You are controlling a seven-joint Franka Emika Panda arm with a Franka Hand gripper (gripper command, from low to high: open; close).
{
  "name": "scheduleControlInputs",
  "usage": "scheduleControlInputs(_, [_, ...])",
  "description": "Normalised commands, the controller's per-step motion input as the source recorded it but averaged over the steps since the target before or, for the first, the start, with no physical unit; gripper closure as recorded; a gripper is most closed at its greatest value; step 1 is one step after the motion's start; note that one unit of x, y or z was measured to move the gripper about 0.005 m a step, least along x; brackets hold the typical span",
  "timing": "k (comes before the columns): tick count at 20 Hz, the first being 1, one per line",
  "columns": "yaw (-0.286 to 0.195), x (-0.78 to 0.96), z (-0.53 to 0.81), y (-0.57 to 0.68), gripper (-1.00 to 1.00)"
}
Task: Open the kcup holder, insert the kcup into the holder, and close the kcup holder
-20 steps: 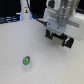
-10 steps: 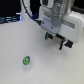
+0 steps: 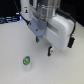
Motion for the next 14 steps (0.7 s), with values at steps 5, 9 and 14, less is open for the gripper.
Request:
scheduleControlInputs(5, [-0.208,0.1,0.01,-0.7,-1.0])
scheduleControlInputs(9, [-0.201,0.33,0.01,-0.62,-1.0])
scheduleControlInputs(14, [-0.19,0.56,-0.04,-0.39,-1.0])
